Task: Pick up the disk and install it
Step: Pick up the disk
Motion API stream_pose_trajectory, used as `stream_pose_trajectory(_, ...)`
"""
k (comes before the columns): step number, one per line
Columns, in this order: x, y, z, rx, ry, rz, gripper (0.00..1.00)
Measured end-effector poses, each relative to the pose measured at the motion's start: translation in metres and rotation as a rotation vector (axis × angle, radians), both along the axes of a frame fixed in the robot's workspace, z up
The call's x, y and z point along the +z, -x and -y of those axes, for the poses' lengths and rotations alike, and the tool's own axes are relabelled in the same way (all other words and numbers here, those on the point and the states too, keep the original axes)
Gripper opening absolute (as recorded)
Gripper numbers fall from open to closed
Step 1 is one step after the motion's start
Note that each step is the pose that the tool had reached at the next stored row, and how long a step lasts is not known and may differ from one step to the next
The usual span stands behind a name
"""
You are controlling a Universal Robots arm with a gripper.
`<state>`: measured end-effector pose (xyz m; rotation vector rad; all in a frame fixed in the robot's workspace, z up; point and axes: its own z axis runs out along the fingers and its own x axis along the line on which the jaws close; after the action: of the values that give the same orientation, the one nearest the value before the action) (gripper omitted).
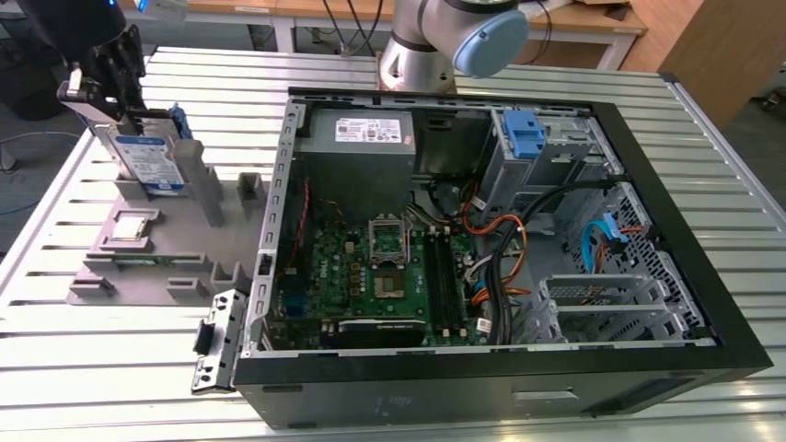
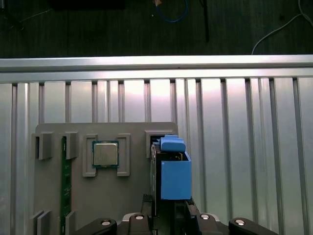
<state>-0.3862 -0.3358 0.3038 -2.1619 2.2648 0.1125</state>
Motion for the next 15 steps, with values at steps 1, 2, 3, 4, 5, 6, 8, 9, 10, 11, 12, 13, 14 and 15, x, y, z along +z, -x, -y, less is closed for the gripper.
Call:
stream_pose_trajectory(1,0.0003,0.0,0.0,0.0,0.0,-0.0001,0.35)
stream_pose_trajectory(2,0.0003,0.0,0.0,0.0,0.0,-0.0001,0.35)
stream_pose_trajectory(3,0.0003,0.0,0.0,0.0,0.0,0.0,0.35)
stream_pose_trajectory(4,0.0003,0.0,0.0,0.0,0.0,0.0,0.35)
stream_pose_trajectory(5,0.0003,0.0,0.0,0.0,0.0,0.0,0.35)
stream_pose_trajectory(6,0.0004,0.0,0.0,0.0,0.0,-0.0001,0.35)
stream_pose_trajectory(8,0.0004,0.0,0.0,0.0,0.0,0.0,0.35)
stream_pose_trajectory(9,0.0004,0.0,0.0,0.0,-0.0001,0.0,0.35)
stream_pose_trajectory(10,0.0004,0.0,0.0,0.0,0.0,0.0,0.35)
stream_pose_trajectory(11,0.0005,0.0,0.0,0.0,0.0,-0.0001,0.35)
stream_pose_trajectory(12,0.0006,0.0,0.0,0.0,0.0,0.0,0.35)
stream_pose_trajectory(13,0.0018,0.0,0.0,0.0,0.0003,-0.0006,0.35)
stream_pose_trajectory(14,0.0035,0.0,0.0,0.0,0.0001,-0.0003,0.35)
stream_pose_trajectory(15,0.0056,0.0,0.0,0.0,0.0,0.0,0.35)
